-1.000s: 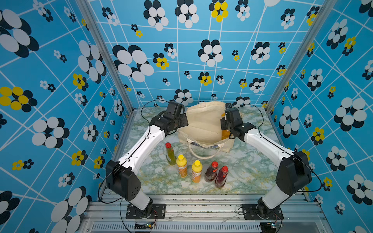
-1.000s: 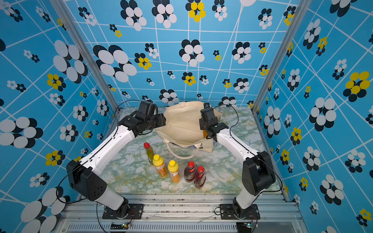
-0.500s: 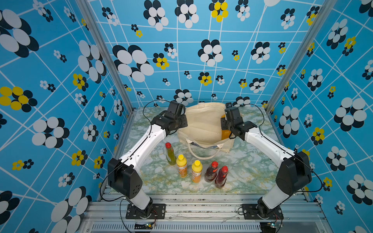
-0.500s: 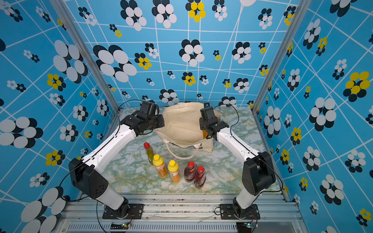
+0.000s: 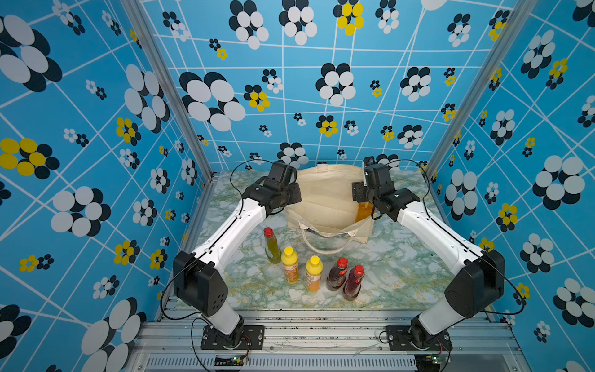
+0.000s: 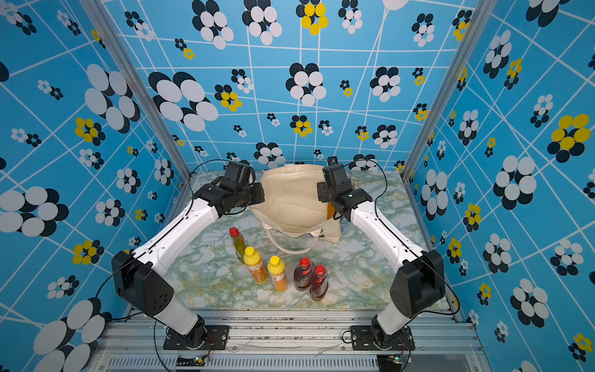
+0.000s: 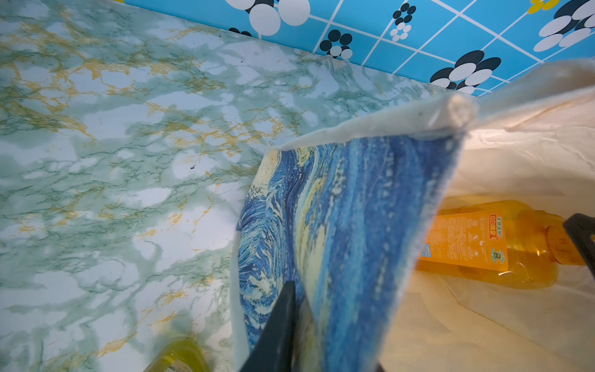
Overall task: Pack dish soap into the shopping bag
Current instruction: Place the bottle of dish soap in the shopping bag.
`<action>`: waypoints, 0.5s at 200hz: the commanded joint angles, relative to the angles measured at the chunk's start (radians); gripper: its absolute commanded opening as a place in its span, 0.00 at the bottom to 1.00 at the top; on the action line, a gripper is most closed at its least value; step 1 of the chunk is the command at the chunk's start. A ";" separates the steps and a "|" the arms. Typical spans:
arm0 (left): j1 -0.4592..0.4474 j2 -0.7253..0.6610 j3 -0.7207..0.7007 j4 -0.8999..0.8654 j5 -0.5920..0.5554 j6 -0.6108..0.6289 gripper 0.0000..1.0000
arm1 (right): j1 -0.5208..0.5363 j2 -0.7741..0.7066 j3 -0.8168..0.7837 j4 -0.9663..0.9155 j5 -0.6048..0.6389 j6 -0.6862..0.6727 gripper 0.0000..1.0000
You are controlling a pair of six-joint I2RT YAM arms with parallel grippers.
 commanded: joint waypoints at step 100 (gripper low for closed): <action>-0.013 -0.002 -0.022 0.065 0.021 -0.036 0.04 | 0.041 -0.123 0.142 -0.248 -0.049 0.064 0.72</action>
